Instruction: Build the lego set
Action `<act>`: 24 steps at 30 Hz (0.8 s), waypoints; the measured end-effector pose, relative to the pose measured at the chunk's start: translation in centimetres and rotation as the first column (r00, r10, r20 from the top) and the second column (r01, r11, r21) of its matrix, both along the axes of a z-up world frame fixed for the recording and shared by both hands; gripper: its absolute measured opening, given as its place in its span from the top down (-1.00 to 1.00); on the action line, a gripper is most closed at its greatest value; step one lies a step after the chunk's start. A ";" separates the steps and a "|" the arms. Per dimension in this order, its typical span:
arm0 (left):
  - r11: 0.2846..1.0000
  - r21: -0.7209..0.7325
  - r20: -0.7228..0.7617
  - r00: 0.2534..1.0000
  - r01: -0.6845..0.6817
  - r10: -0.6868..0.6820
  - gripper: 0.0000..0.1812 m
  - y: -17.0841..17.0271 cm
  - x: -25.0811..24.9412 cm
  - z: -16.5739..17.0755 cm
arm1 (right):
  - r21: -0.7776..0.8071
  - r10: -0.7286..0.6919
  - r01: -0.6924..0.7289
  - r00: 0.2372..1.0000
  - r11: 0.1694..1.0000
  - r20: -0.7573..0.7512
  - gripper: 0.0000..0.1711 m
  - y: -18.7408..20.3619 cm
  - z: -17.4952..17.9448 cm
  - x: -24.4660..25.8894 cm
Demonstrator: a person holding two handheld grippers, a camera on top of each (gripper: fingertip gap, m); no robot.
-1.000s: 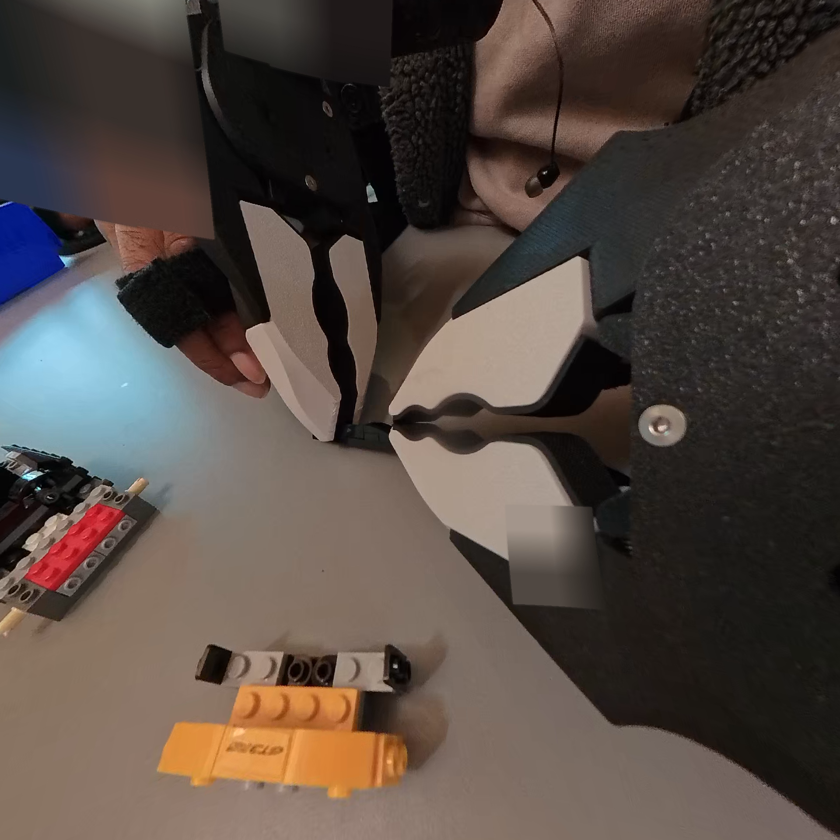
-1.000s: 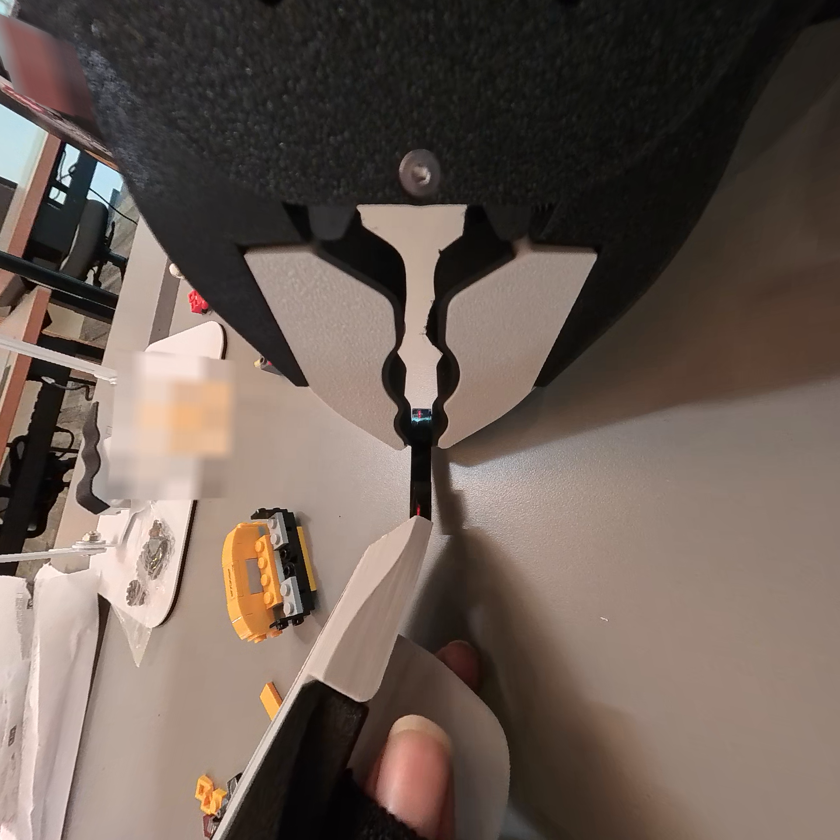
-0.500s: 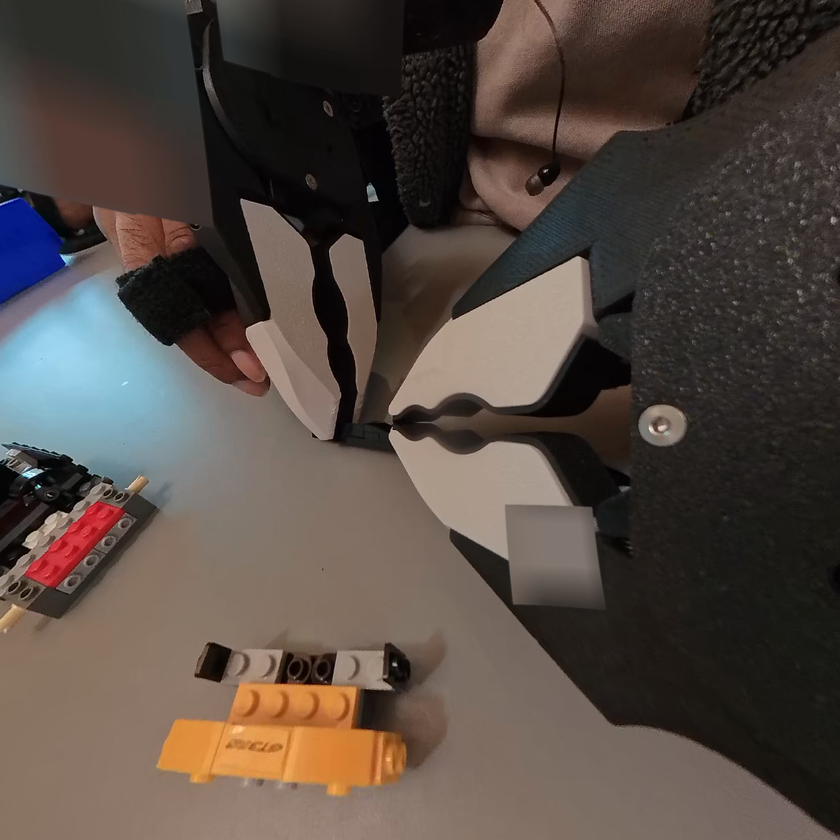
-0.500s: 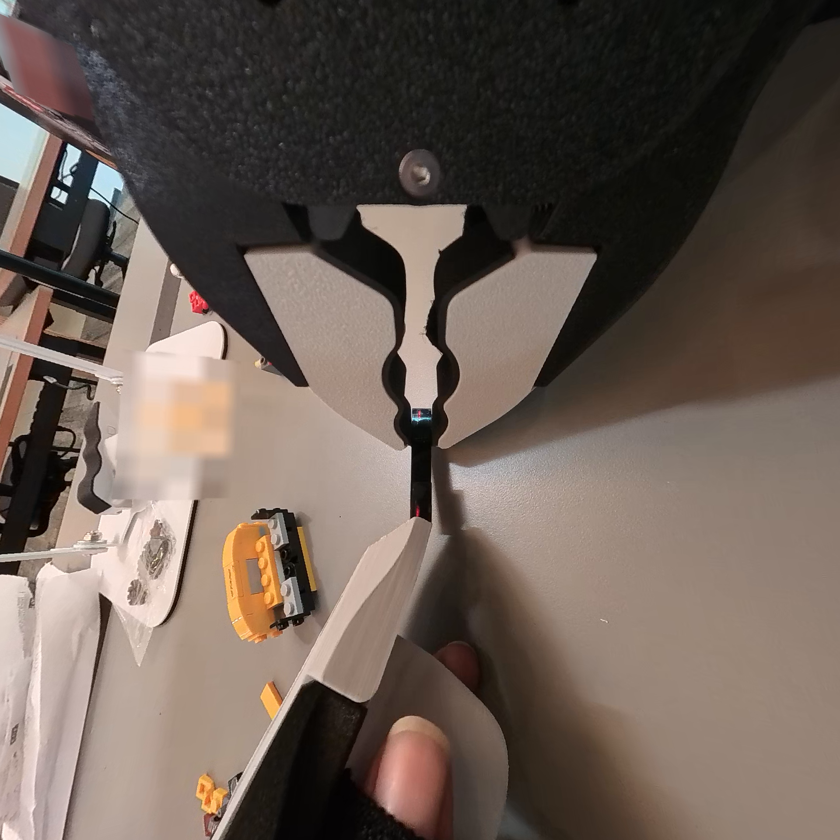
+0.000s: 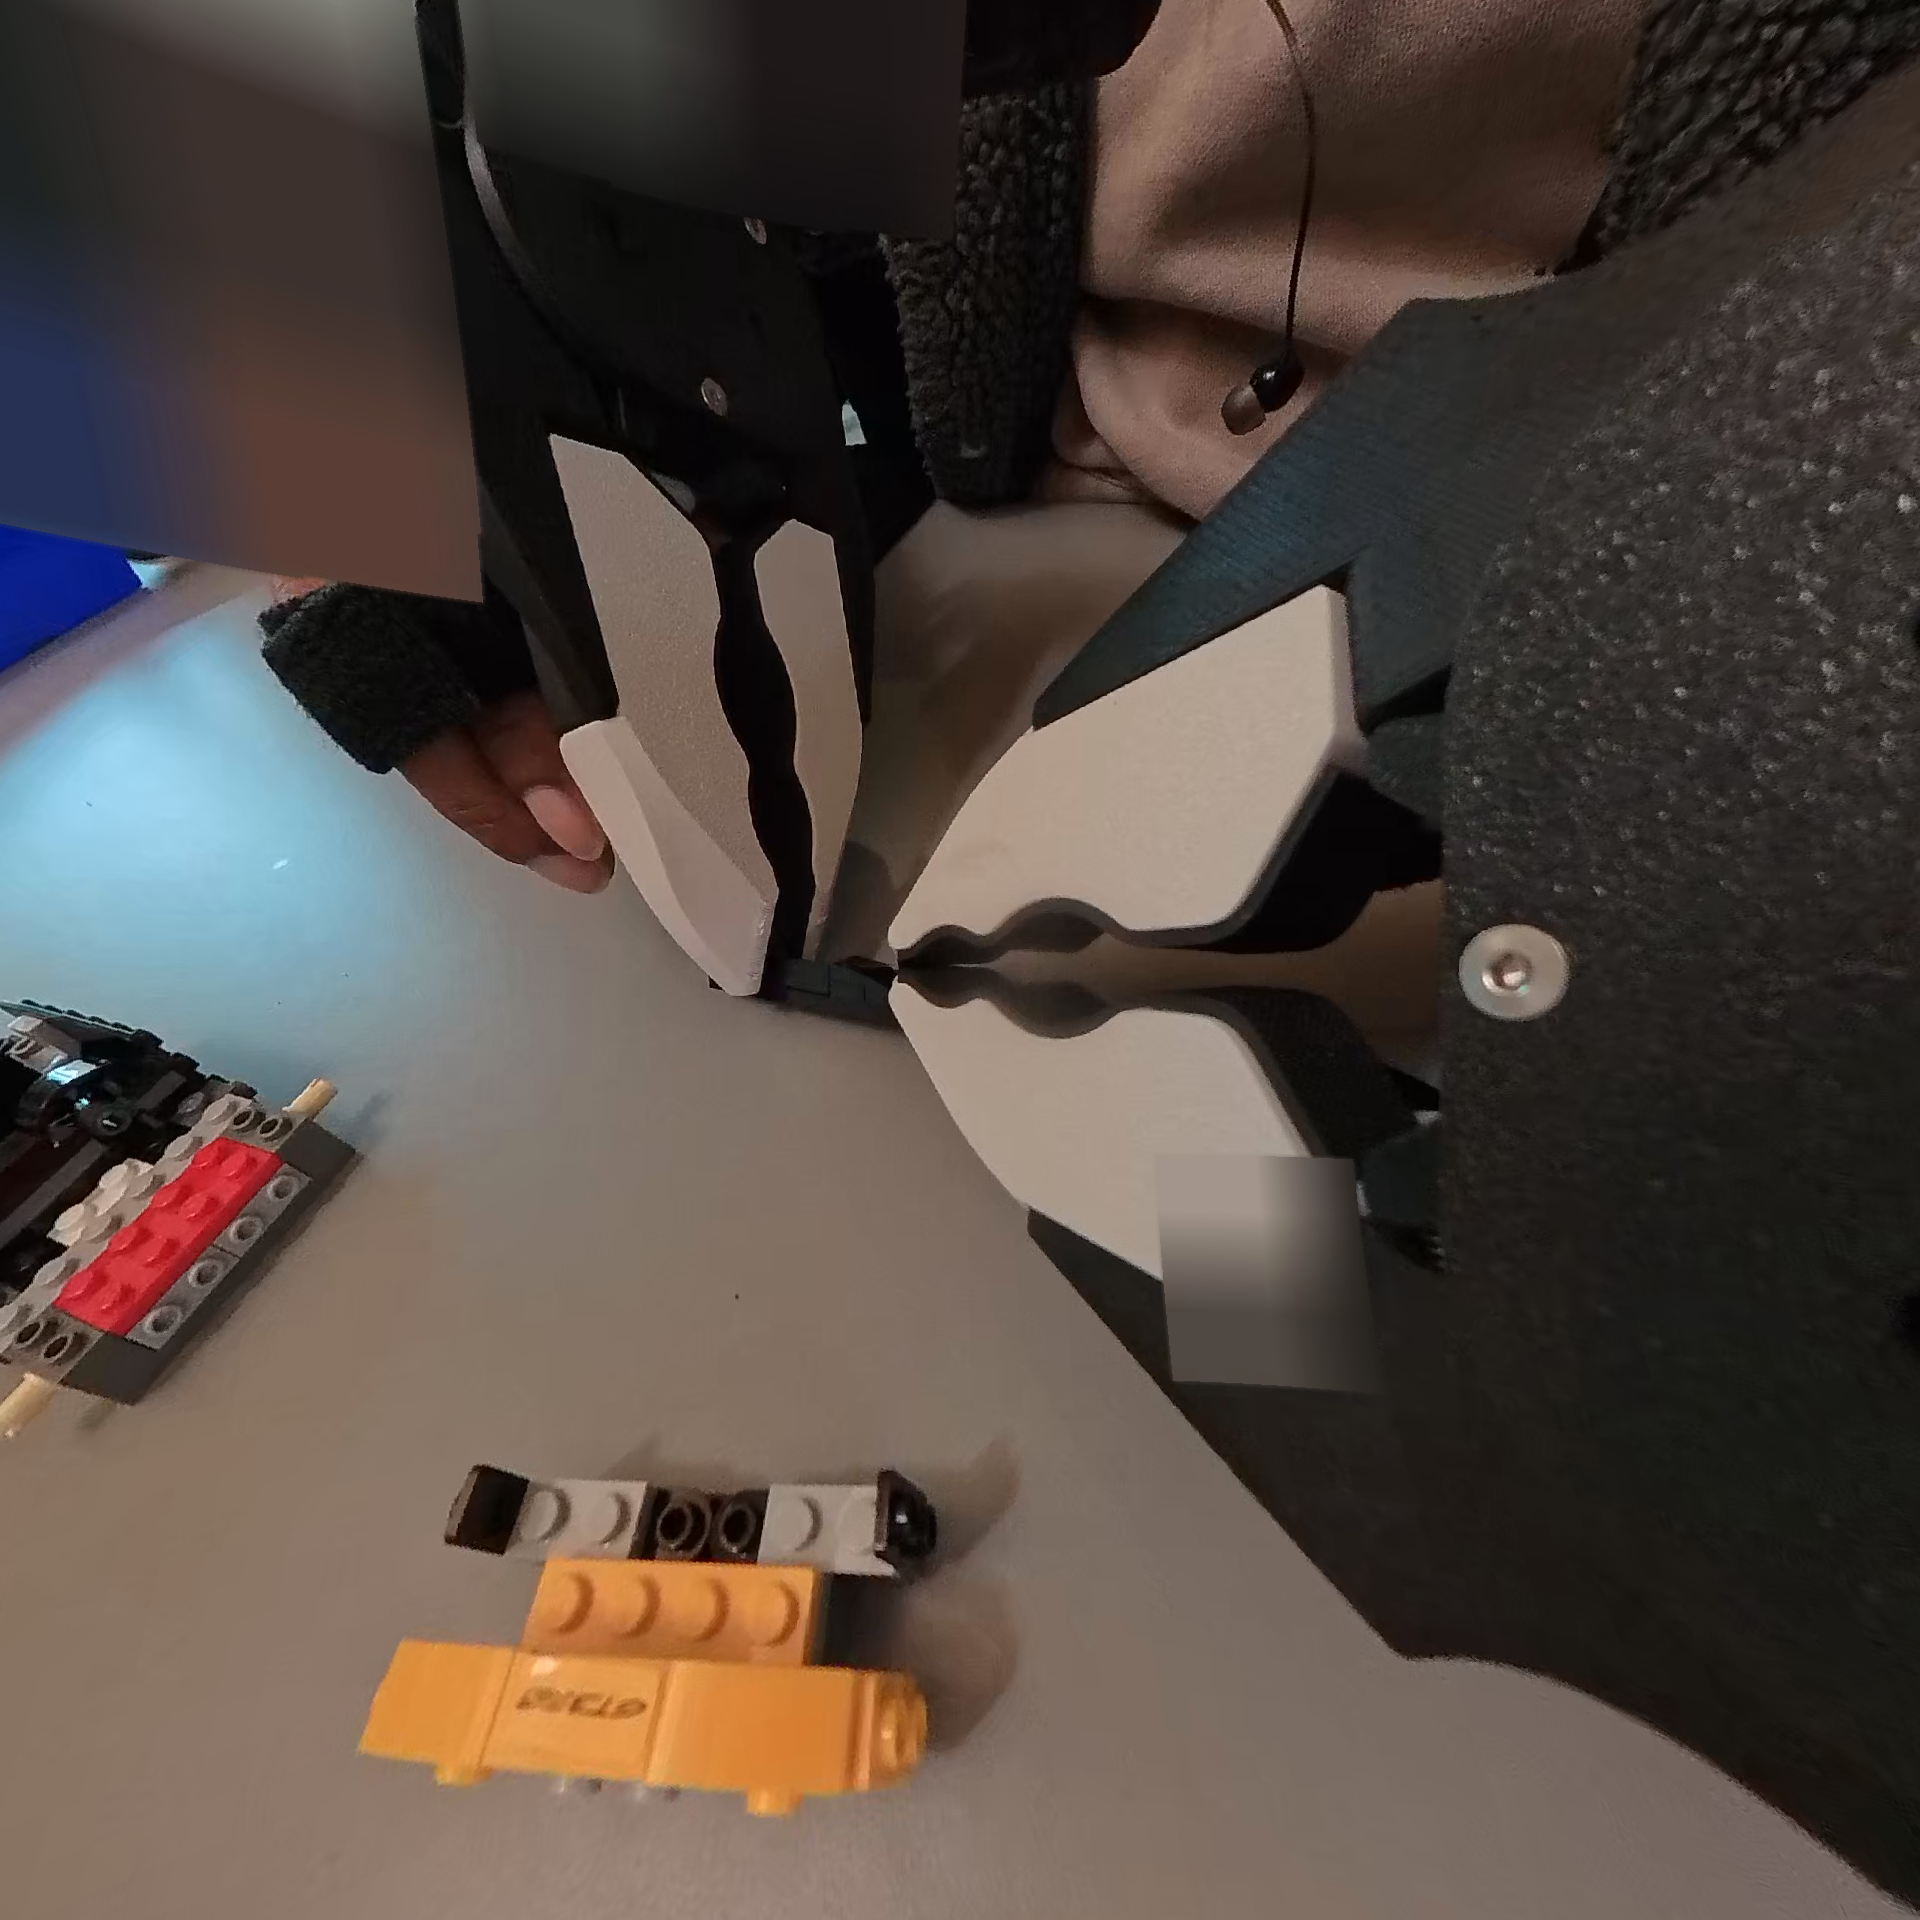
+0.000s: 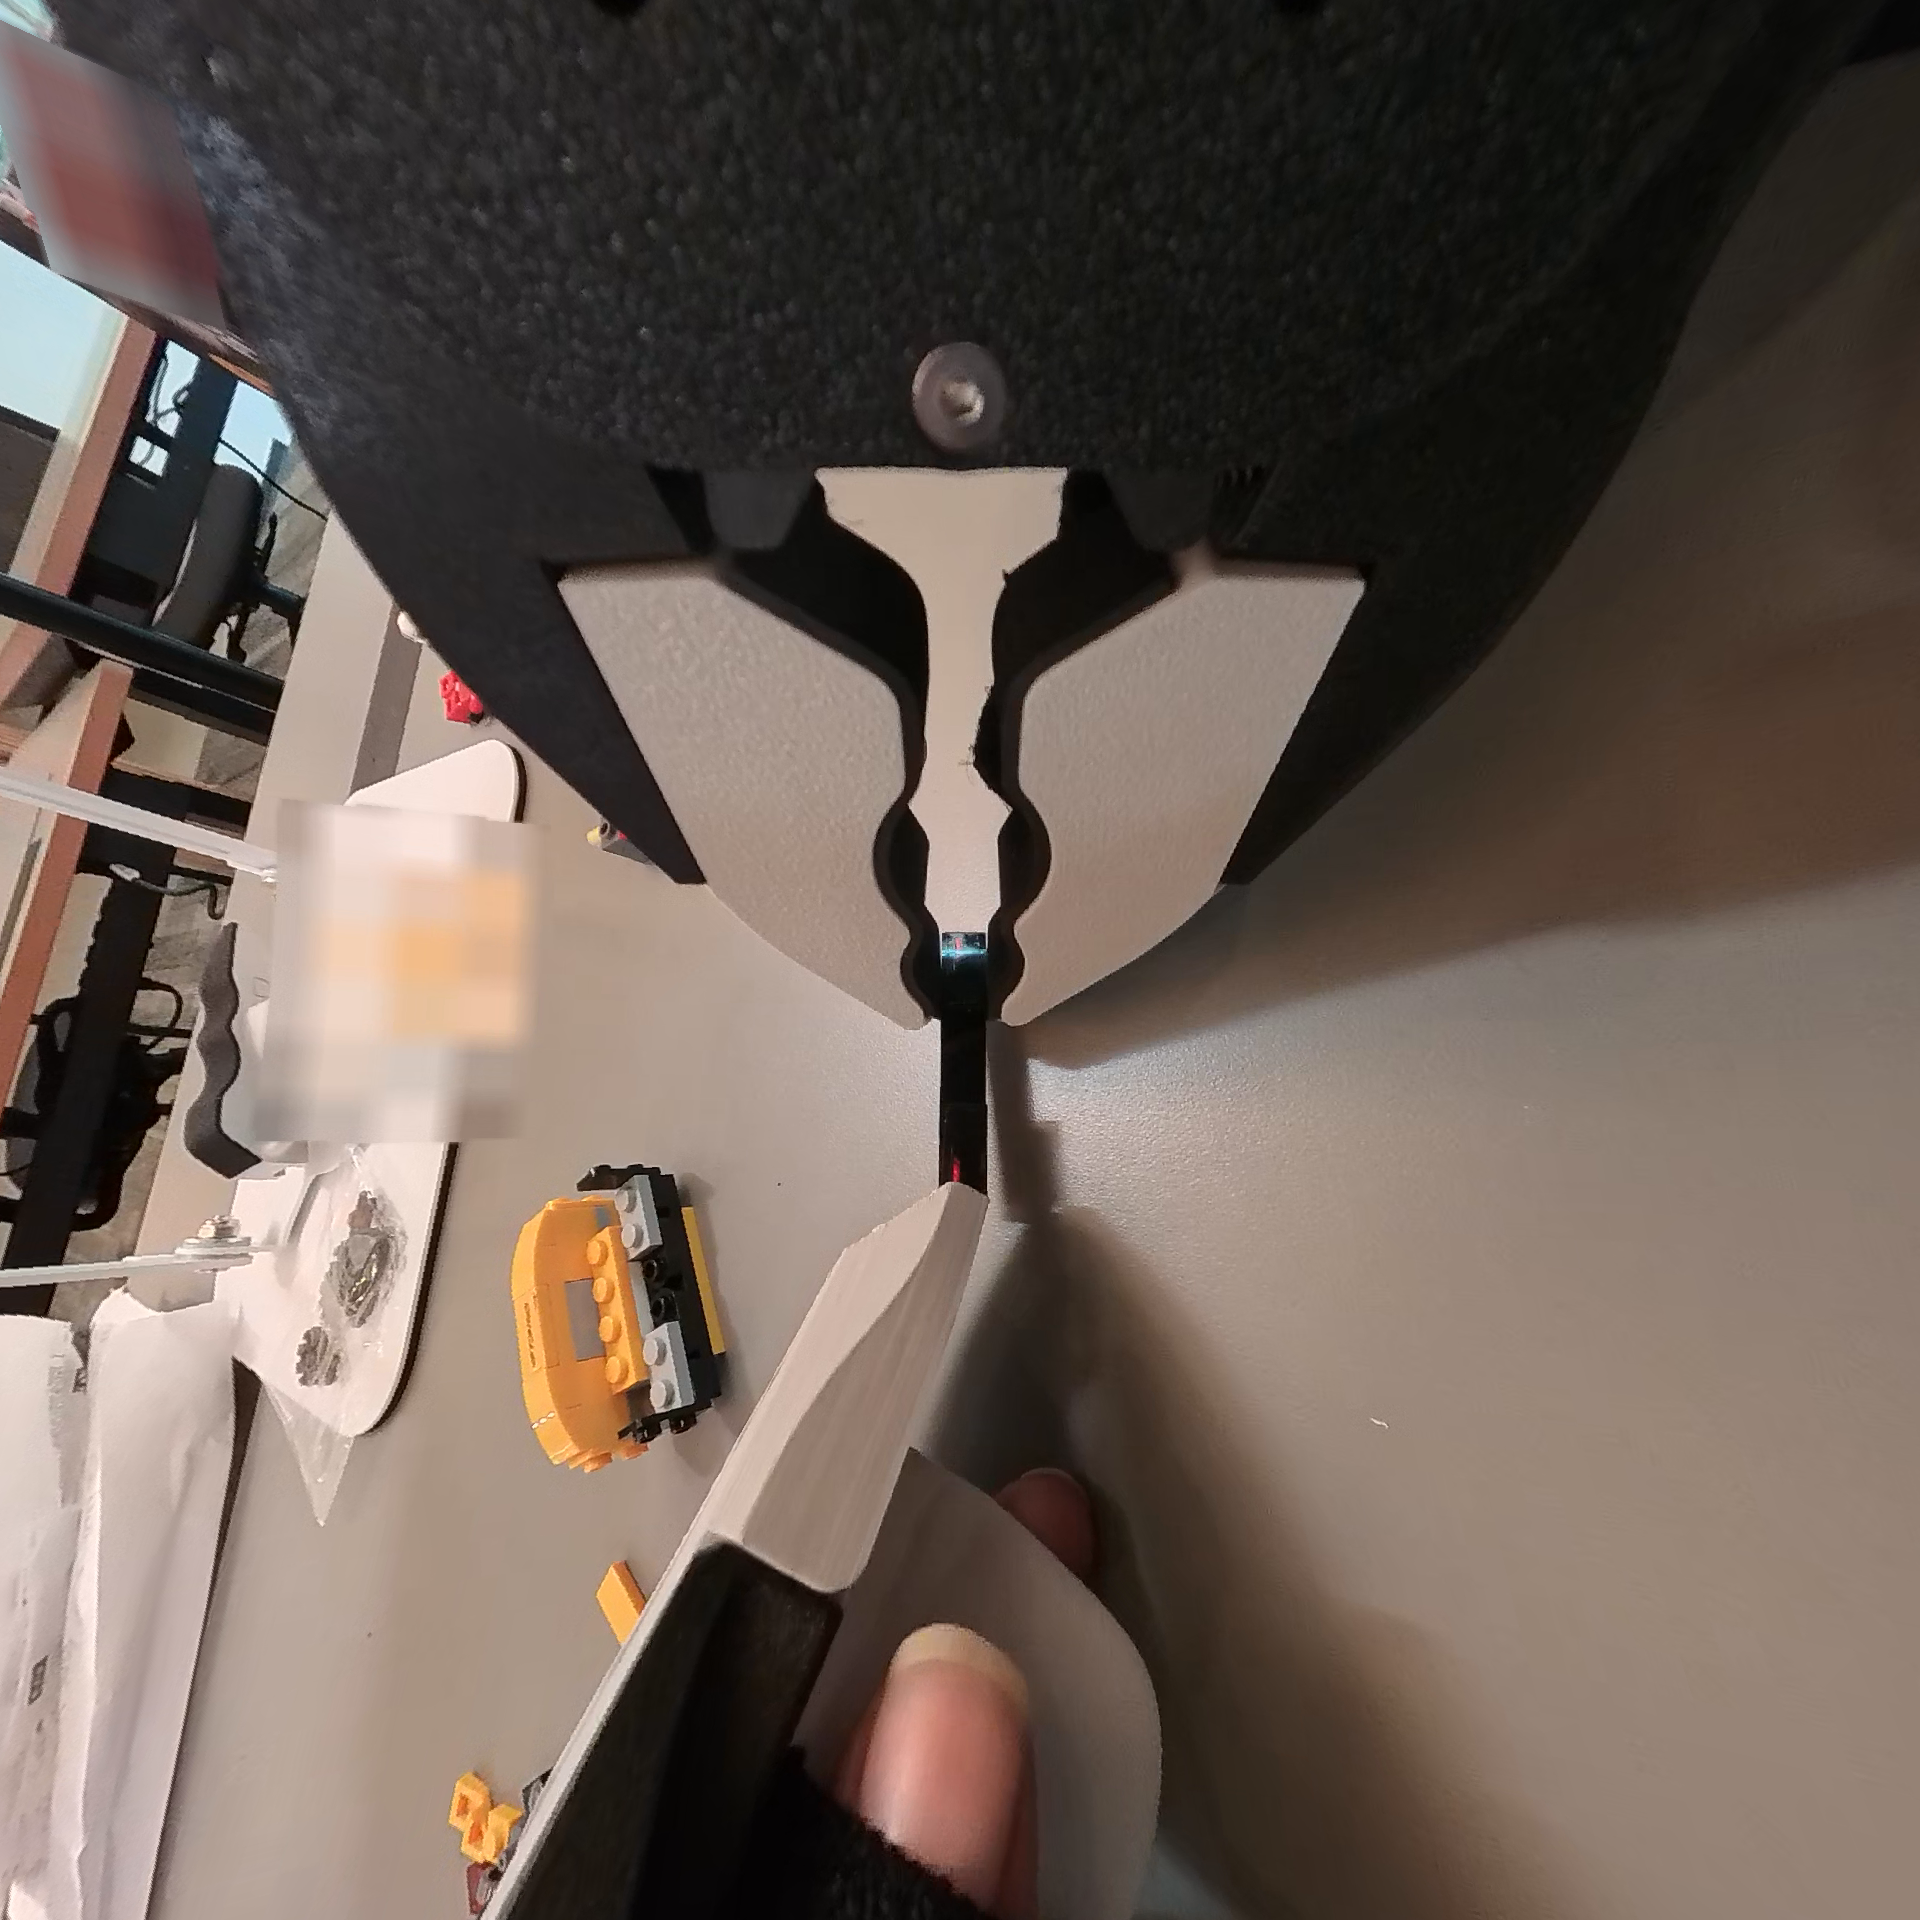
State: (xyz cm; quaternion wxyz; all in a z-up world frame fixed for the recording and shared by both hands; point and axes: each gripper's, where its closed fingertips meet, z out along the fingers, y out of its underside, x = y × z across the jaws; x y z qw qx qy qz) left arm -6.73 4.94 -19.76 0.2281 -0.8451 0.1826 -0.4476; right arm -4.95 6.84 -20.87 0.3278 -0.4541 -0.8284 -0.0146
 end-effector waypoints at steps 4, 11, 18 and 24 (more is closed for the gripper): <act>1.000 0.000 -0.012 1.000 -0.005 0.005 1.00 0.0 0.0 -0.1 | 0.003 -0.002 0.002 1.000 1.000 0.003 0.90 0.0 0.0 0.0; 1.000 0.009 -0.044 0.999 -0.014 0.014 1.00 0.1 0.1 -0.2 | 0.008 -0.003 0.003 1.000 1.000 0.008 0.90 0.1 -0.1 0.1; 1.000 0.025 -0.074 0.997 -0.018 0.020 1.00 0.1 0.1 -0.3 | 0.007 -0.004 0.004 1.000 1.000 0.007 0.90 0.1 -0.1 0.0; 0.999 0.034 -0.083 0.996 -0.022 0.024 1.00 0.1 0.1 -0.2 | 0.007 -0.006 0.006 1.000 1.000 0.006 0.90 0.1 -0.1 0.0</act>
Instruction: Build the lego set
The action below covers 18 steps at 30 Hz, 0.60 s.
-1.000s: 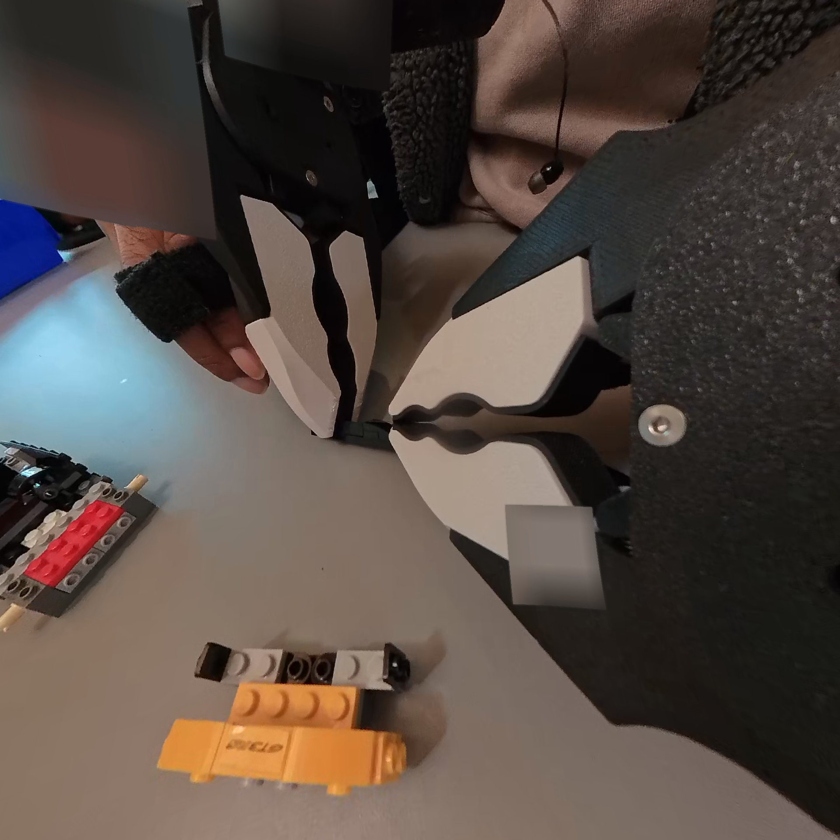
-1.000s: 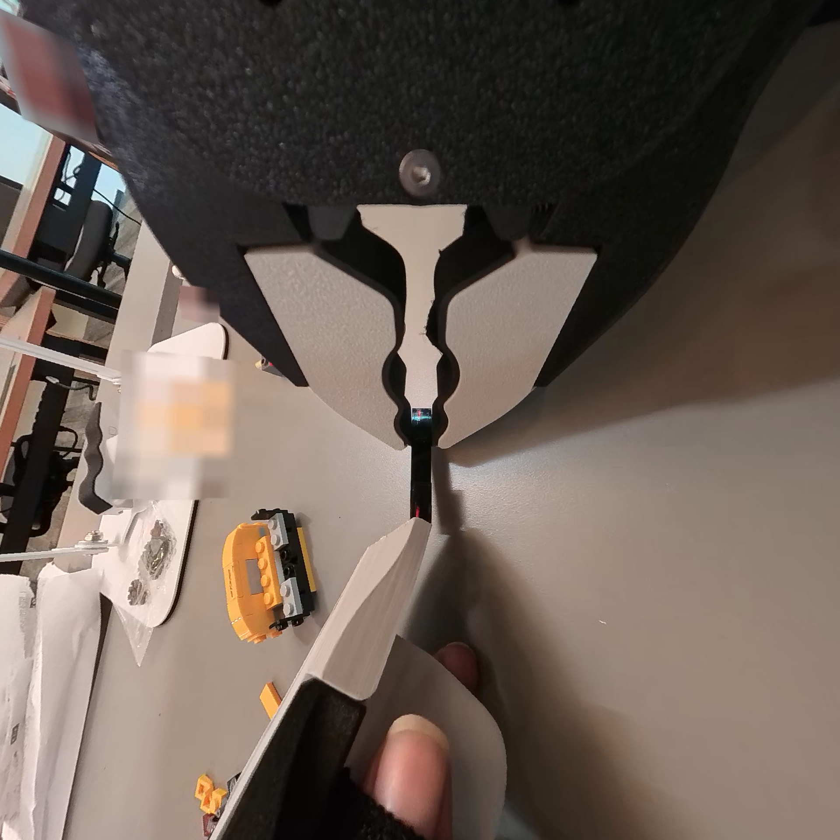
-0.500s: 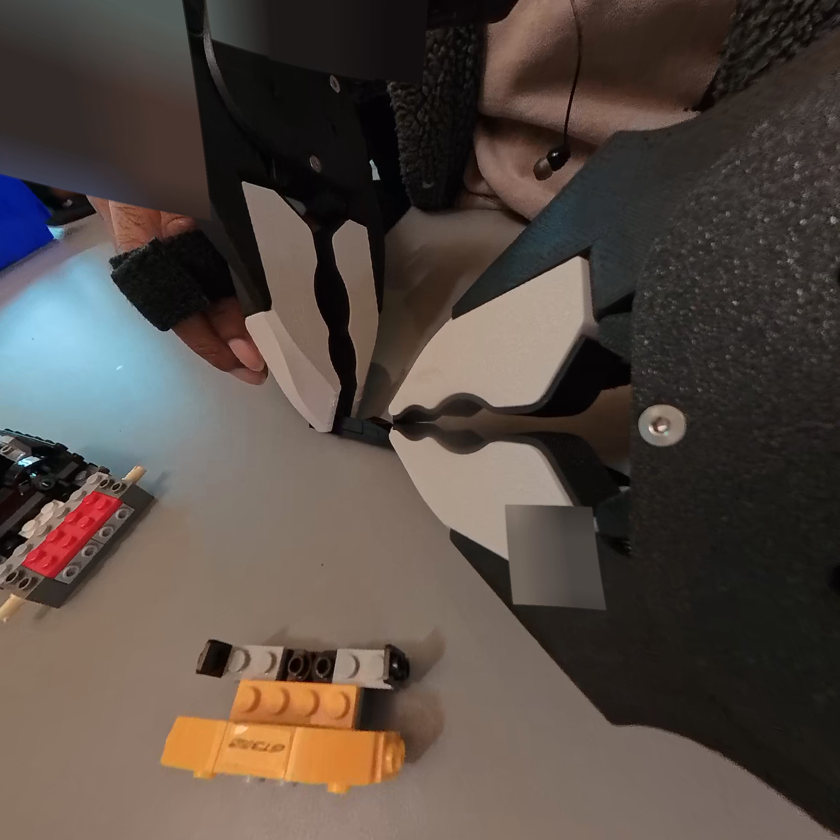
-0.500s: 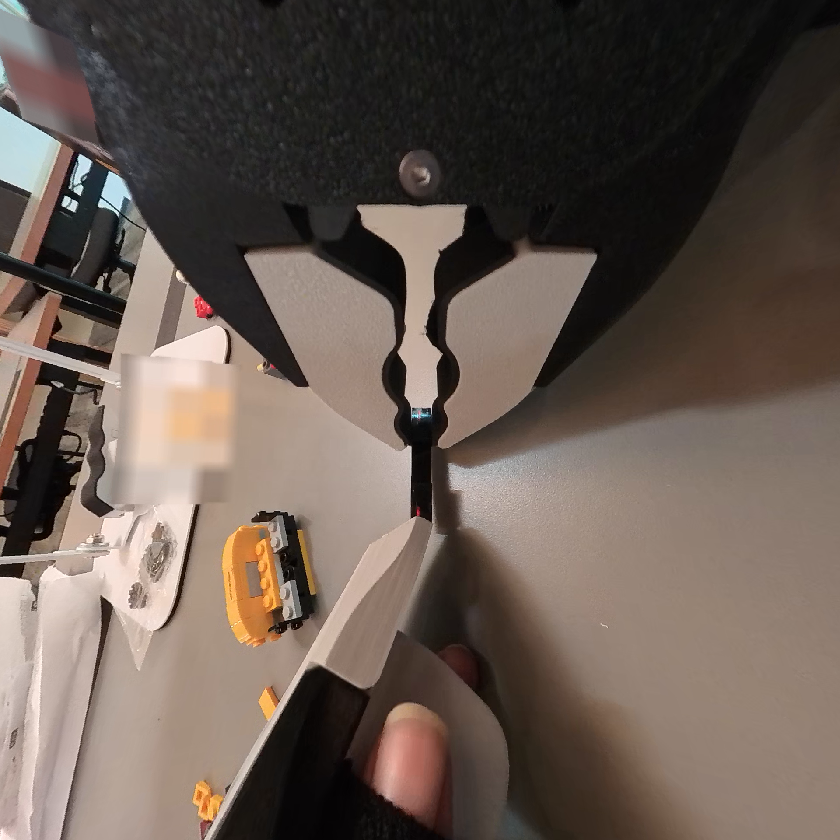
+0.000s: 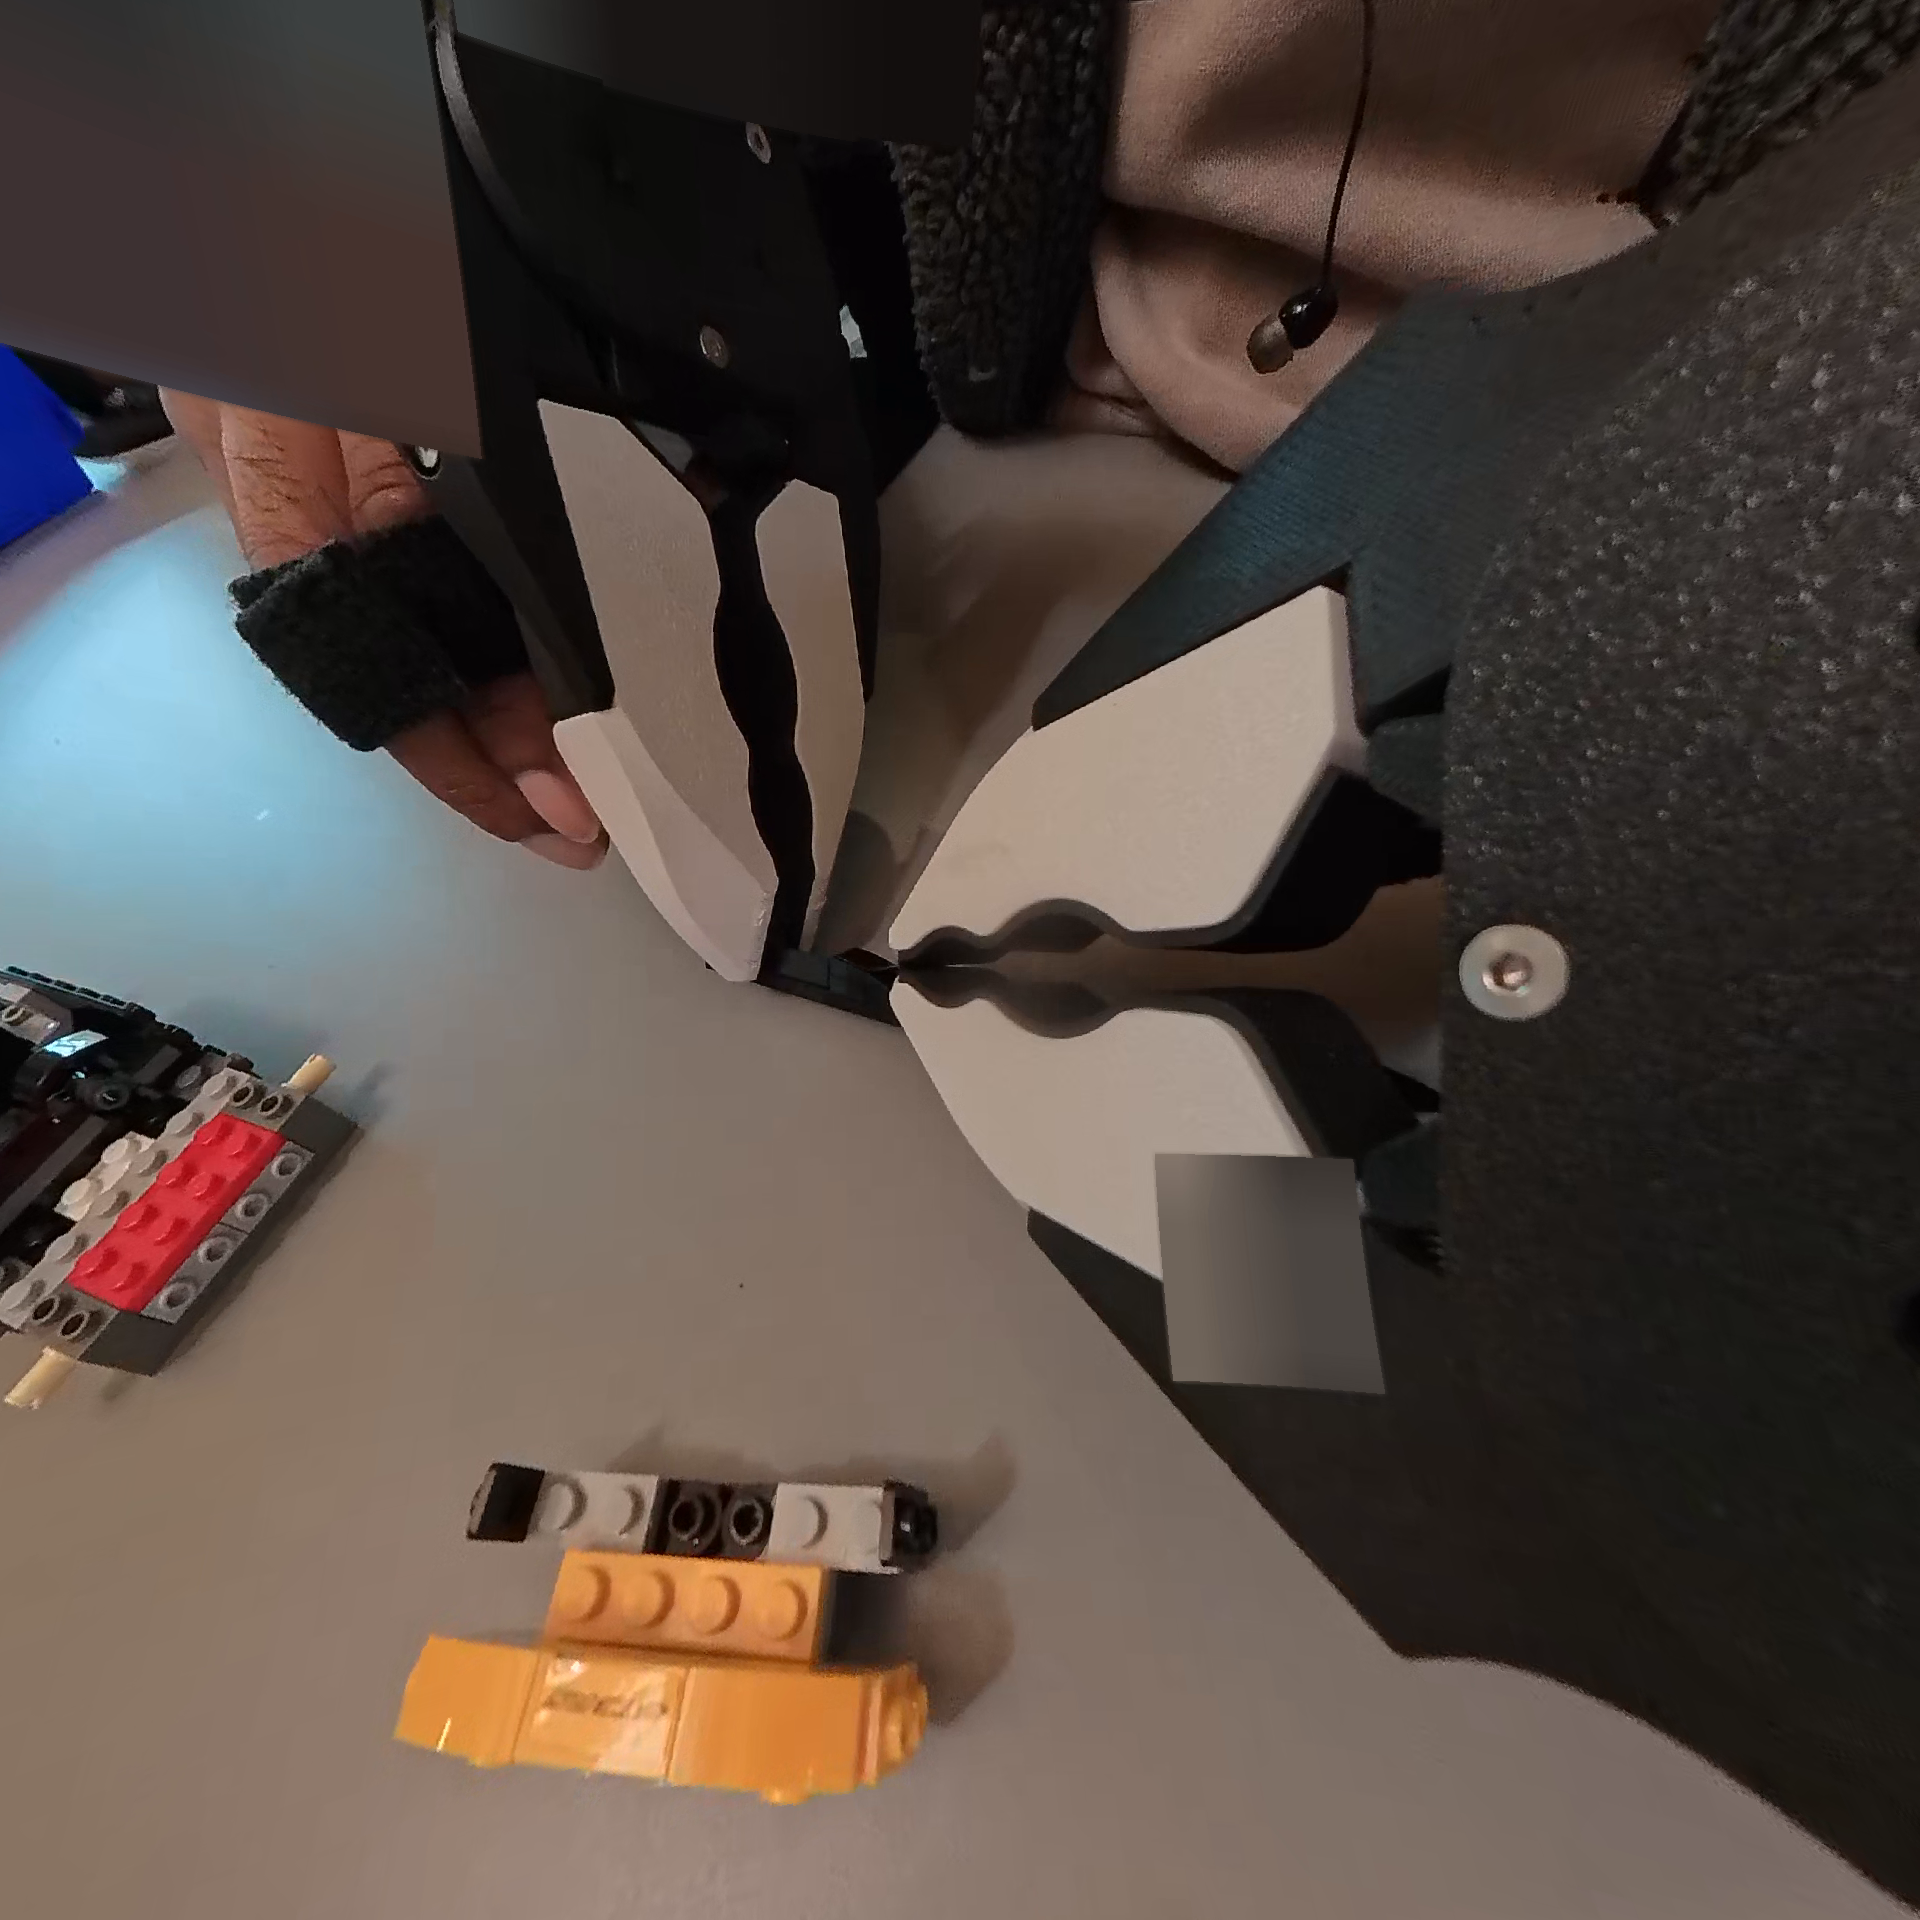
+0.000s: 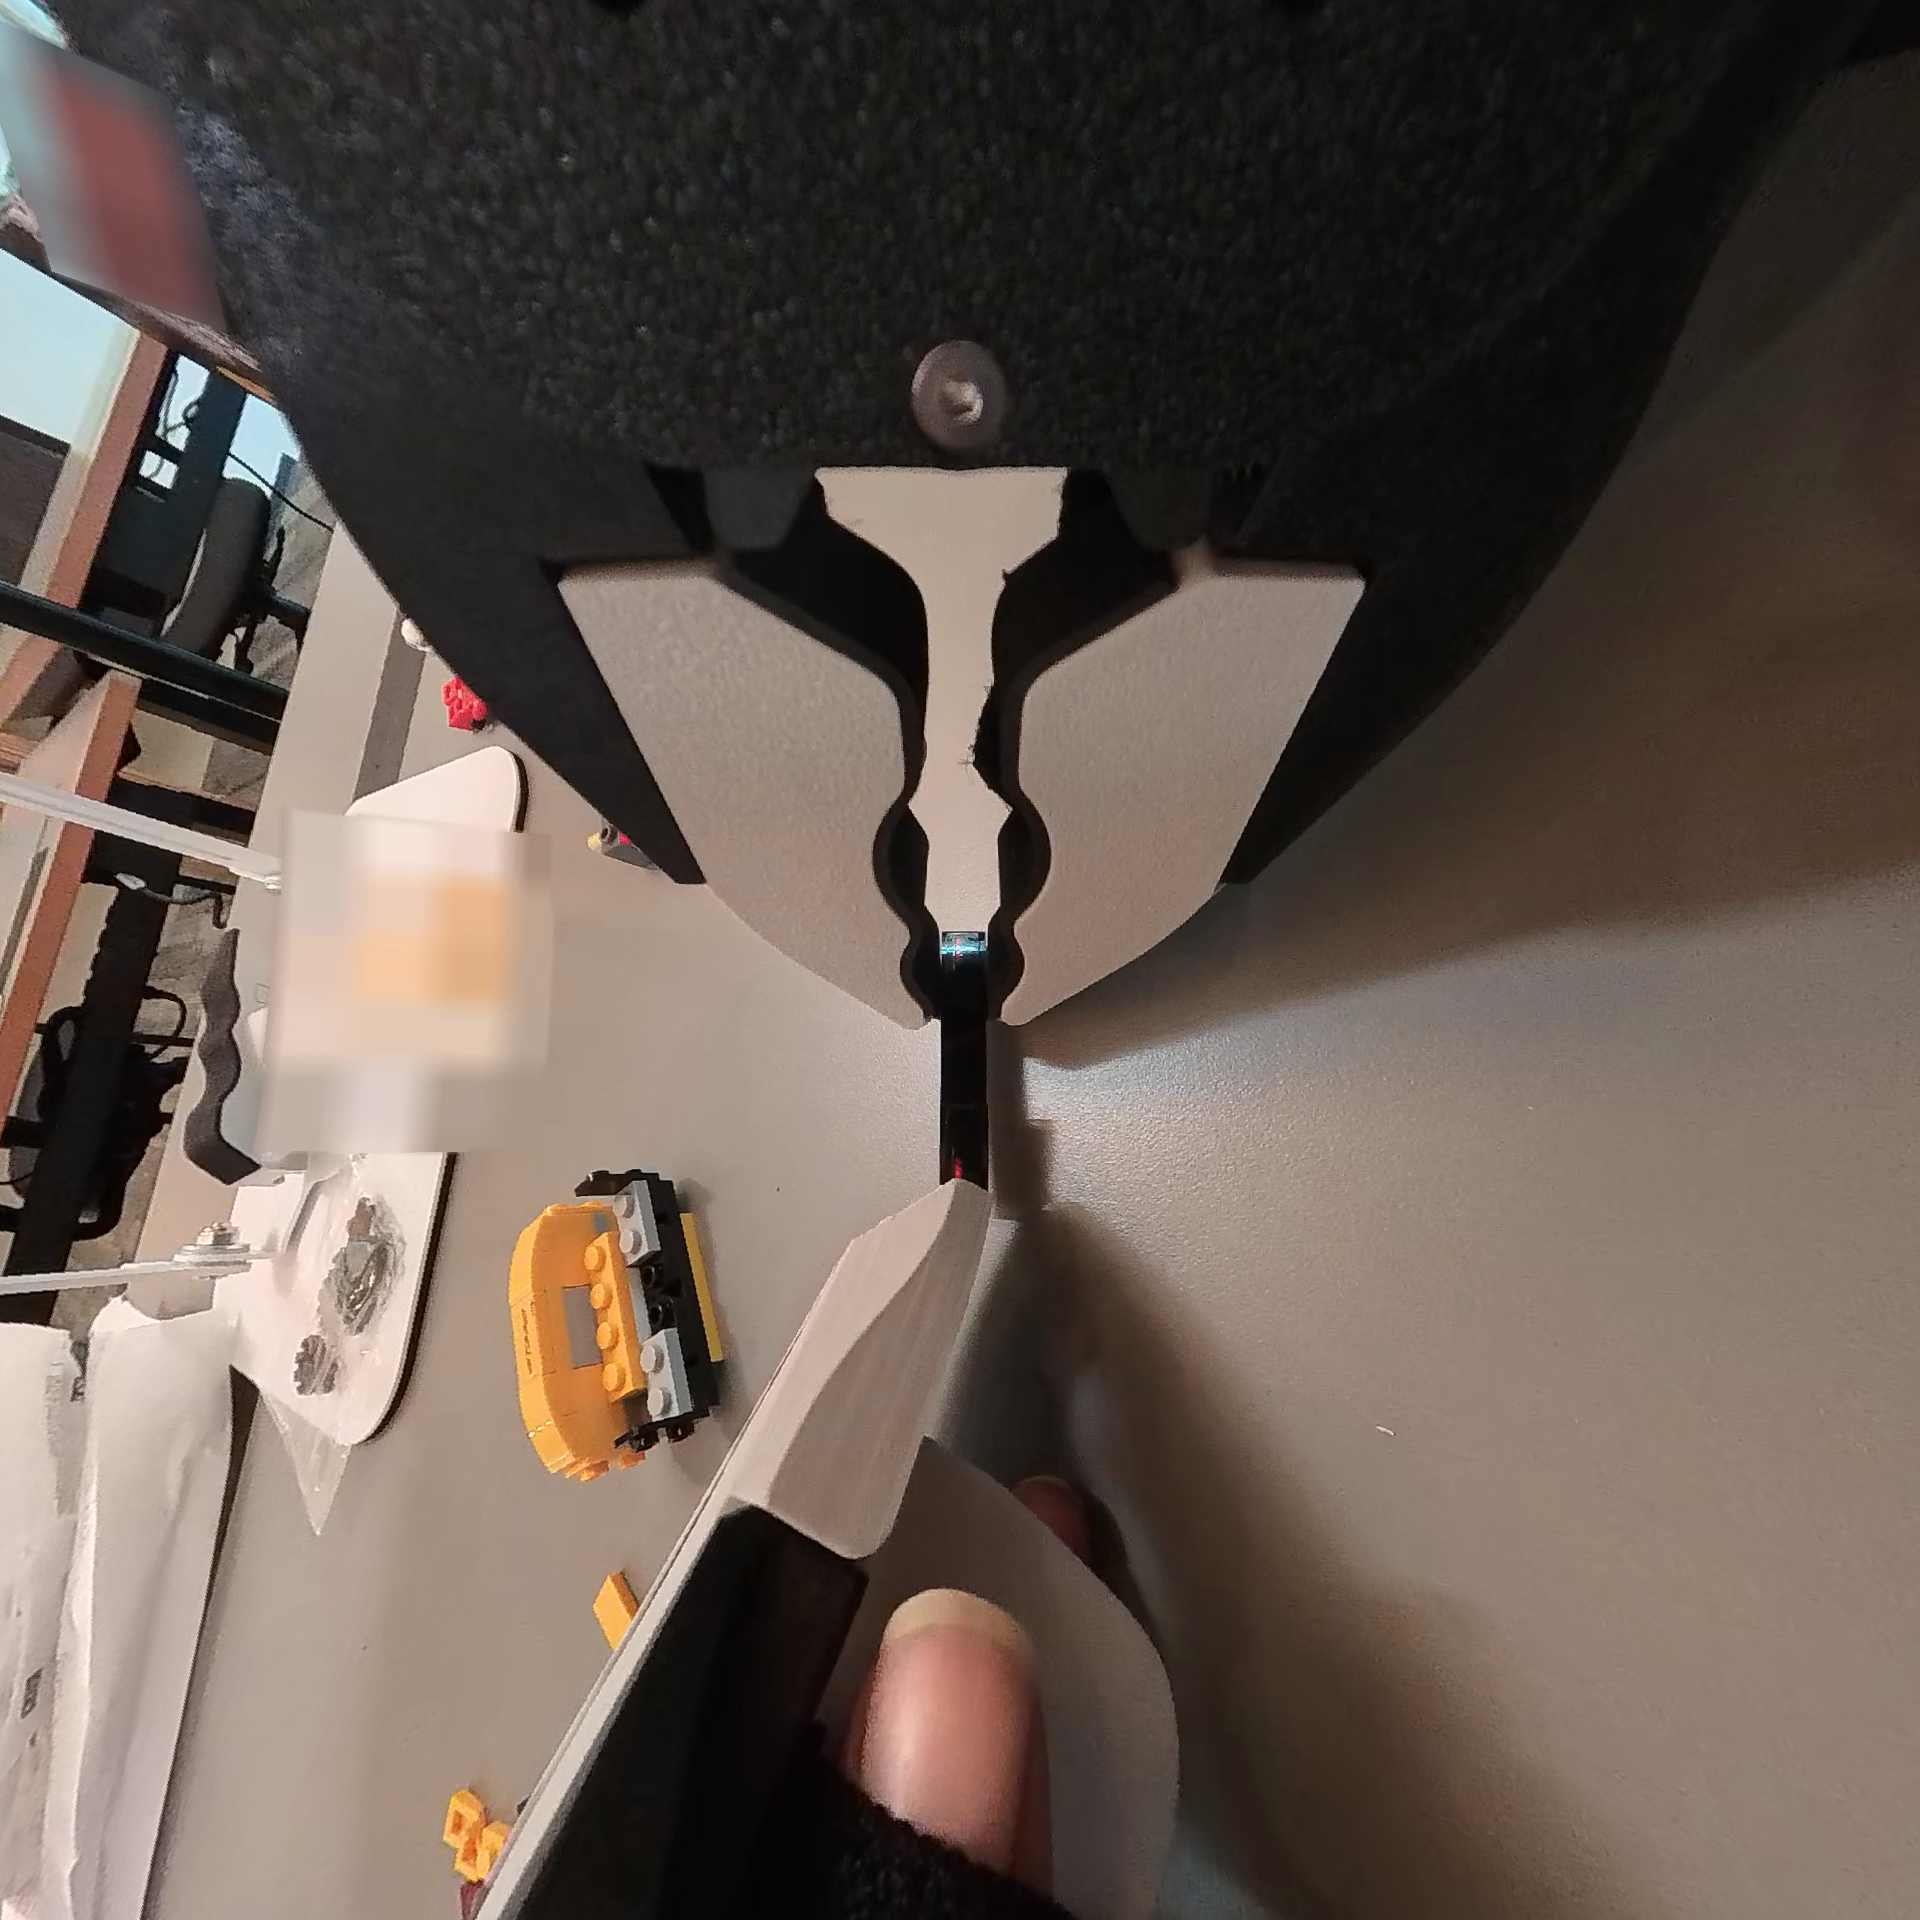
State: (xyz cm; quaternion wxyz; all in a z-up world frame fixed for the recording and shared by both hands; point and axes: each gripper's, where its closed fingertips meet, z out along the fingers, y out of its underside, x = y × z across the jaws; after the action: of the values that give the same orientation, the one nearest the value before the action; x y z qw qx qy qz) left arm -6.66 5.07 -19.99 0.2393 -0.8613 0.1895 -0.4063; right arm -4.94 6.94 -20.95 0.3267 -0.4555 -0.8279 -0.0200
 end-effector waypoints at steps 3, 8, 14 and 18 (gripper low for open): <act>1.000 0.006 -0.005 1.000 -0.005 0.005 1.00 0.1 0.0 0.0 | 0.002 -0.001 0.001 1.000 1.000 0.000 0.90 0.0 0.0 0.0; 1.000 0.009 0.006 1.000 -0.010 0.010 0.94 0.0 0.1 0.3 | 0.007 -0.005 0.005 1.000 1.000 -0.001 0.90 0.2 0.0 0.0; 0.999 0.033 -0.025 0.999 -0.020 0.021 0.92 0.1 0.1 0.3 | 0.014 -0.008 0.008 1.000 1.000 0.000 0.90 0.3 0.0 -0.1; 0.998 0.060 -0.066 0.997 -0.024 0.028 0.89 0.1 0.1 0.3 | 0.022 -0.012 0.012 1.000 1.000 0.002 0.90 0.4 0.0 -0.1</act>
State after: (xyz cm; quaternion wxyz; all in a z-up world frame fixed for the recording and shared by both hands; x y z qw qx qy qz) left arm -6.56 5.17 -19.74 0.2636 -0.8692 0.1980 -0.3684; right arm -5.02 7.36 -20.95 0.3309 -0.4570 -0.8250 -0.0316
